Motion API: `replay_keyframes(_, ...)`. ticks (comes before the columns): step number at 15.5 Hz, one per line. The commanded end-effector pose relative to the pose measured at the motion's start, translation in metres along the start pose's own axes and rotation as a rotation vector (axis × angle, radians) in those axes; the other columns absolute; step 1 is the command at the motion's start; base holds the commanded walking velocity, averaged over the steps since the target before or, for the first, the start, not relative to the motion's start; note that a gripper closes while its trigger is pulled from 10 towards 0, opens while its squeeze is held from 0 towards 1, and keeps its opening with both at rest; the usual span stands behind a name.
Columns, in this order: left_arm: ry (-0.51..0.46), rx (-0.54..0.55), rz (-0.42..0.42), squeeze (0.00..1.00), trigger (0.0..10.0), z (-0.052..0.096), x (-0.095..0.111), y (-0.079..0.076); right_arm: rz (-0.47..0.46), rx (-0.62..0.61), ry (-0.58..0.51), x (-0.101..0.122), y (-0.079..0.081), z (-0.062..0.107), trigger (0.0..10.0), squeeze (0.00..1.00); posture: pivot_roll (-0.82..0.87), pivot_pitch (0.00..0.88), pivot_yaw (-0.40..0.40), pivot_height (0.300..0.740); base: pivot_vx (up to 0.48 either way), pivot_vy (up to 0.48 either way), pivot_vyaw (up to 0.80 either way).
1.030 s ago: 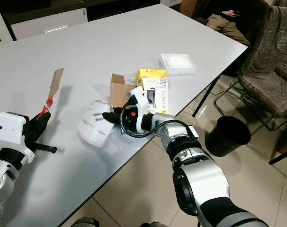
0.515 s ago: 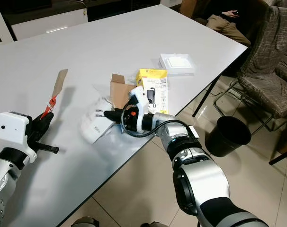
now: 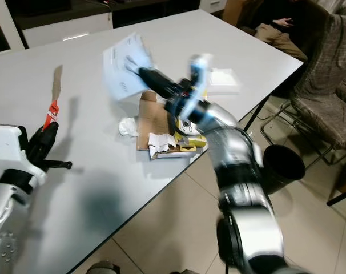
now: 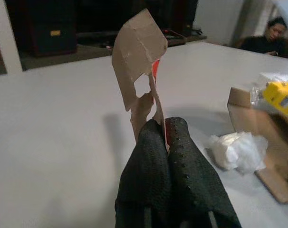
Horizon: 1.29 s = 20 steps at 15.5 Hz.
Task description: Picking trash to rubbish bin
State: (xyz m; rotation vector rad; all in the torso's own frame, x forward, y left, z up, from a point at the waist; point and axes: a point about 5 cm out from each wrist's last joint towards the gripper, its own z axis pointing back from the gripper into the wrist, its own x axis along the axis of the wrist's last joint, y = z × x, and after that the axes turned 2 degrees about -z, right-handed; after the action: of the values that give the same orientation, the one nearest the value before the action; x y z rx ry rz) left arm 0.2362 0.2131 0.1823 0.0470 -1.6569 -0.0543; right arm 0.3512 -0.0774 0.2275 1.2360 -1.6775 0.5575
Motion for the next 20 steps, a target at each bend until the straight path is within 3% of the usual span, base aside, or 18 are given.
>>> replay_keyframes(1,-0.007,-0.008,0.062,0.0,0.0,-0.003,0.004,-0.014,0.088,-0.077,-0.035,0.014,0.009,0.007,0.0,0.0,0.16,0.056,-0.134,0.74,0.0,0.0,0.0)
replay_keyframes(2,0.005,-0.017,0.068,0.0,10.0,-0.007,0.004,-0.024,0.195,-0.174,-0.015,0.014,0.016,0.022,10.0,0.0,0.14,0.056,-0.123,0.74,0.0,0.0,0.0)
replay_keyframes(4,0.04,-0.044,0.07,0.0,10.0,-0.011,0.001,-0.034,0.29,-0.307,0.026,0.011,0.027,0.042,10.0,0.0,0.12,0.054,-0.101,0.74,0.0,0.0,0.0)
replay_keyframes(6,0.056,-0.131,-0.044,0.0,10.0,-0.012,-0.002,-0.045,0.385,-0.443,0.052,0.012,0.041,0.064,10.0,0.0,0.1,0.051,-0.083,0.74,0.0,0.0,0.0)
replay_keyframes(7,0.058,-0.165,-0.055,0.0,10.0,-0.011,-0.006,-0.05,0.409,-0.543,0.08,0.009,0.045,0.077,10.0,0.0,0.07,0.048,-0.069,0.74,0.0,0.0,0.0)
replay_keyframes(9,0.058,-0.177,-0.129,0.0,10.0,-0.01,-0.011,-0.05,0.431,-0.622,0.125,0.004,0.046,0.09,10.0,0.0,0.06,0.046,-0.069,0.74,0.0,0.0,-0.8)
replay_keyframes(14,0.03,-0.173,-0.168,0.0,10.0,-0.012,-0.008,-0.05,0.454,-0.706,0.208,-0.006,0.047,0.098,10.0,0.0,0.06,0.048,-0.088,0.74,0.0,0.0,-0.8)
replay_keyframes(20,0.008,-0.191,-0.189,0.0,10.0,-0.011,-0.008,-0.055,0.43,-0.731,0.313,-0.026,0.047,0.102,10.0,0.0,0.06,0.053,-0.102,0.74,0.0,-0.182,0.0)
